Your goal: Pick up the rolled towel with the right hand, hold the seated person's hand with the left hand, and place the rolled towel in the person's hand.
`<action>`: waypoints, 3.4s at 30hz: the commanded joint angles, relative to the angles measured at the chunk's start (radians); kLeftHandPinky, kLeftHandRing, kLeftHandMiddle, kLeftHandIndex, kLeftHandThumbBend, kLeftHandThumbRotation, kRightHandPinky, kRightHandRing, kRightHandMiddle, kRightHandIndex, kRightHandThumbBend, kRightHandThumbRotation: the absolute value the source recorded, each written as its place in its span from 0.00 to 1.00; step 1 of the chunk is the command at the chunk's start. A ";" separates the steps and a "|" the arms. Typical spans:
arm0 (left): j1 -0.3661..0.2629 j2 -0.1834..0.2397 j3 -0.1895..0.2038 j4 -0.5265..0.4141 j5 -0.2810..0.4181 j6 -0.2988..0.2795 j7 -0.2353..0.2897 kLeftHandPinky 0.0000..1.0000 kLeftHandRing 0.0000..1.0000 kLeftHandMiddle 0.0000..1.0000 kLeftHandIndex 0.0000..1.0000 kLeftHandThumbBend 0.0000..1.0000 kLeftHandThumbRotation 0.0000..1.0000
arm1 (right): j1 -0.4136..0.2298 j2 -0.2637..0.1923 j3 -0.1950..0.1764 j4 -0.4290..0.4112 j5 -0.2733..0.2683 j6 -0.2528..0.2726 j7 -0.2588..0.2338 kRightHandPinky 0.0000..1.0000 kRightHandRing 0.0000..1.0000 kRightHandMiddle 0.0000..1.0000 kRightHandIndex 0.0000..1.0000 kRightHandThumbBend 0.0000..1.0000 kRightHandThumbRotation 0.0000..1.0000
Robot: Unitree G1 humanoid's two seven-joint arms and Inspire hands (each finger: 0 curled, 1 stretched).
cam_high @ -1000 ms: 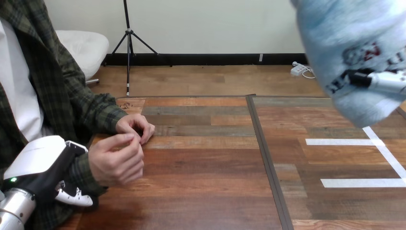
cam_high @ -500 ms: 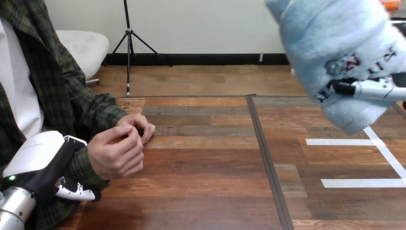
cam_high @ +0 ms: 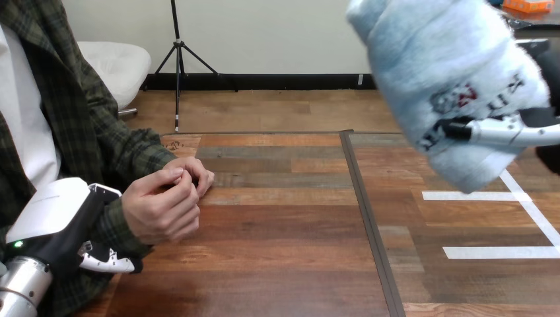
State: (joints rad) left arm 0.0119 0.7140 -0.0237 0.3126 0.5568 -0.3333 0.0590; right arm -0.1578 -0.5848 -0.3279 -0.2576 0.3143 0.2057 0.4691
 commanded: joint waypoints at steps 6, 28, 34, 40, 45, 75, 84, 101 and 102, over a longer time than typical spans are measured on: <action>-0.016 -0.040 -0.016 -0.045 -0.017 -0.035 0.014 0.25 0.32 0.38 0.40 0.87 0.00 | -0.056 0.026 0.036 -0.027 -0.001 0.041 -0.047 0.05 0.08 0.15 0.20 0.58 0.00; -0.025 -0.082 -0.018 -0.069 -0.051 -0.054 0.006 0.24 0.30 0.37 0.39 0.84 0.00 | -0.079 0.081 0.144 -0.046 -0.072 0.058 -0.096 0.06 0.09 0.16 0.20 0.64 0.00; -0.019 -0.096 -0.019 -0.122 -0.059 -0.027 -0.015 0.24 0.30 0.37 0.39 0.83 0.00 | -0.087 0.096 0.164 -0.015 -0.085 0.034 -0.086 0.04 0.08 0.14 0.19 0.60 0.00; -0.015 -0.112 -0.017 -0.158 -0.070 -0.027 -0.026 0.23 0.29 0.36 0.39 0.83 0.00 | -0.093 0.111 0.182 0.035 -0.092 -0.014 -0.067 0.03 0.06 0.12 0.18 0.57 0.00; -0.013 -0.131 -0.019 -0.193 -0.076 -0.018 -0.037 0.23 0.28 0.36 0.39 0.84 0.00 | -0.098 0.120 0.198 0.100 -0.111 -0.079 -0.051 0.02 0.06 0.12 0.18 0.58 0.00; -0.034 -0.204 -0.044 -0.285 -0.069 -0.014 -0.092 0.25 0.30 0.38 0.39 0.85 0.00 | -0.154 0.188 0.271 0.514 -0.209 -0.439 0.002 0.08 0.14 0.21 0.27 0.75 0.00; -0.036 -0.224 -0.048 -0.307 -0.066 0.006 -0.108 0.25 0.31 0.38 0.40 0.86 0.00 | -0.156 0.206 0.295 0.544 -0.229 -0.461 -0.004 0.10 0.15 0.22 0.27 0.76 0.00; -0.048 -0.249 -0.056 -0.283 -0.055 -0.022 -0.089 0.24 0.30 0.38 0.39 0.87 0.00 | -0.138 0.259 0.361 0.528 -0.286 -0.464 -0.008 0.10 0.15 0.22 0.26 0.75 0.00; -0.049 -0.249 -0.056 -0.282 -0.055 -0.022 -0.089 0.24 0.30 0.38 0.39 0.87 0.00 | -0.137 0.261 0.363 0.525 -0.288 -0.462 -0.007 0.10 0.15 0.22 0.26 0.75 0.00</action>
State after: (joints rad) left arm 0.0194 0.4951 -0.0512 0.0583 0.5163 -0.3205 -0.0437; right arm -0.1998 -0.3532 0.0165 0.3182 0.0282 -0.2512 0.4738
